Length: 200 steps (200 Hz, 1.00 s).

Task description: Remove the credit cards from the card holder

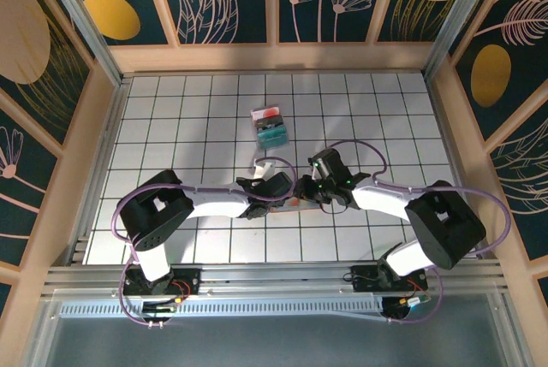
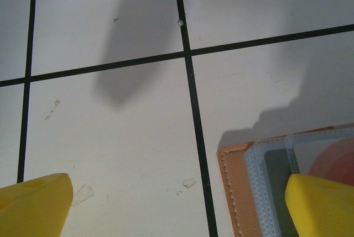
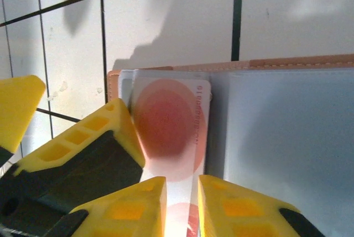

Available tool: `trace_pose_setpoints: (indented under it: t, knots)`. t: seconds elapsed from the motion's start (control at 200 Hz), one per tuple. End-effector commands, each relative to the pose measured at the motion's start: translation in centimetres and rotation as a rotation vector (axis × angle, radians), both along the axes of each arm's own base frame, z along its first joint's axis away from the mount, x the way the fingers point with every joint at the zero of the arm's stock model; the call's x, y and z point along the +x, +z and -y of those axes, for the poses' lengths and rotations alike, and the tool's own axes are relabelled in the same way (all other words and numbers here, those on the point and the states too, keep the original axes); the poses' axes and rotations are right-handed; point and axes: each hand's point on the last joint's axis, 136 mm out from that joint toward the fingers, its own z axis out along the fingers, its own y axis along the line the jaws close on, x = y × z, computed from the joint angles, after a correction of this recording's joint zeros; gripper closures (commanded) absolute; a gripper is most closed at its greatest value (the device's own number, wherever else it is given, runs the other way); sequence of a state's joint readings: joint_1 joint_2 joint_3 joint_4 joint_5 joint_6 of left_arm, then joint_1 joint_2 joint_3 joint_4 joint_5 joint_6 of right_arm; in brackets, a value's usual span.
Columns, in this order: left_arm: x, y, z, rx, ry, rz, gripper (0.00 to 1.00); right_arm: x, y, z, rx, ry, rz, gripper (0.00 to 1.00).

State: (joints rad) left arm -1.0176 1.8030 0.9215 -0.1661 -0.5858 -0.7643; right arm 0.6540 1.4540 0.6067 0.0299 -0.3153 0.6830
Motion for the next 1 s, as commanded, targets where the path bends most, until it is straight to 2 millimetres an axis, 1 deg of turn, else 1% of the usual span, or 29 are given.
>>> trace_pose_setpoints:
  t: [0.0,0.15,0.42,0.691,0.861,0.996]
  knots:
    - [-3.0,-4.9,-4.1,0.198,-0.014,-0.154,0.01,0.4,0.7,0.2,0.018,-0.009,0.038,0.75]
    - [-3.3,-4.9,-4.4,0.194,-0.012,-0.162,0.01,0.1,0.0,0.6,0.024,-0.021,0.023,0.74]
    - [-3.5,-5.2,-4.5,0.191,-0.009,-0.175,0.01,-0.6,-1.0,0.8,0.056,-0.029,0.002,0.75]
    - [-3.7,-5.5,-4.3,0.178,-0.011,-0.192,0.01,-0.6,-0.7,0.3,0.119,-0.013,0.015,0.76]
    - [-3.7,-5.4,-3.9,0.168,-0.012,-0.196,0.01,-0.6,-0.6,0.0,0.146,-0.001,0.016,0.77]
    - [-3.7,-5.4,-3.9,0.167,-0.013,-0.199,0.01,-0.6,-0.6,-0.4,0.172,0.015,0.014,0.81]
